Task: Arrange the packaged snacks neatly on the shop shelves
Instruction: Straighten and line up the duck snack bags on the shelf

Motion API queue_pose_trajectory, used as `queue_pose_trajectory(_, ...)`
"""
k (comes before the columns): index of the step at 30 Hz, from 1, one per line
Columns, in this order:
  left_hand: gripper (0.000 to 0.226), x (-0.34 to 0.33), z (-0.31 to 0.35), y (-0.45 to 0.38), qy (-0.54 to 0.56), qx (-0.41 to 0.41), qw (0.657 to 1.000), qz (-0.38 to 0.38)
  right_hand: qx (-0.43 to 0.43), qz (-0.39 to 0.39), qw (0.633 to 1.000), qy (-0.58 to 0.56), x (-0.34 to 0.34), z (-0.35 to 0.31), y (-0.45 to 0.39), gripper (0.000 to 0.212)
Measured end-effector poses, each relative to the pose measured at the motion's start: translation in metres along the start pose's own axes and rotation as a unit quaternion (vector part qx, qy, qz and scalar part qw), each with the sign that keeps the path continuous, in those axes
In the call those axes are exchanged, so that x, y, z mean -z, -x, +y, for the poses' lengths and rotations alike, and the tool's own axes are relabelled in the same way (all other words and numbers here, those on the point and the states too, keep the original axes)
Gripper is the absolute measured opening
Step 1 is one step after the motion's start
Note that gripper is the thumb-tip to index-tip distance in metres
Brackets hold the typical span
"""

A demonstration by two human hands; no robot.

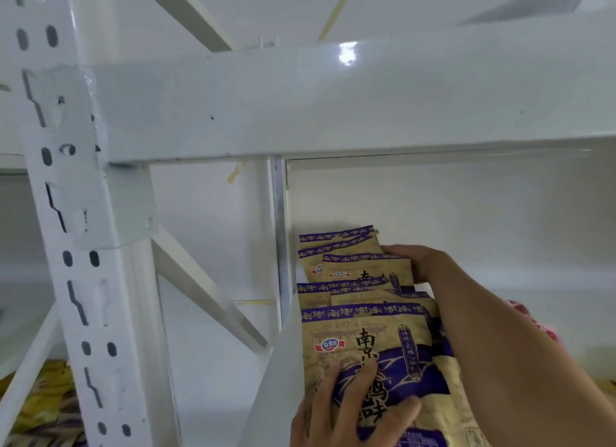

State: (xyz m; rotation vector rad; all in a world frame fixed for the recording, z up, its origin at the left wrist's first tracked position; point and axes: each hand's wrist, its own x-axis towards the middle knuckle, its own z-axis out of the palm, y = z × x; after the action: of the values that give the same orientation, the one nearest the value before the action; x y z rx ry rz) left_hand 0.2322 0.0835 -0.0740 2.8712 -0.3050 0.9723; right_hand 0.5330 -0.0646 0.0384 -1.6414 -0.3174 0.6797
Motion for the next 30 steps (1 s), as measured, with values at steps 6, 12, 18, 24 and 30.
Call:
queue_pose_trajectory(6, 0.054, 0.017, 0.025, 0.016, -0.006, -0.013, 0.997, -0.072, 0.179, 0.134, 0.973, -0.048, 0.005, -0.034, 0.014, 0.02)
queue_pose_trajectory(12, 0.071, 0.019, 0.02, 0.026, -0.023, 0.015, 0.992, -0.122, 0.322, 0.346, 0.874, -0.112, 0.018, -0.055, 0.054, 0.016)
queue_pose_trajectory(18, 0.088, 0.039, 0.031, 0.03, -0.012, -0.007, 0.993, -0.115, 0.321, 0.398, 0.849, -0.132, 0.026, -0.03, 0.113, 0.018)
queue_pose_trajectory(24, 0.109, 0.044, 0.039, 0.037, 0.044, 0.034, 0.984, -0.169, 0.183, 0.25, 0.937, 0.158, -0.015, 0.027, 0.147, 0.073)
queue_pose_trajectory(30, 0.104, 0.044, 0.04, 0.047, 0.066, 0.038, 0.99, -0.123, 0.103, 0.034, 0.881, 0.46, -0.05, 0.053, 0.166, 0.038)
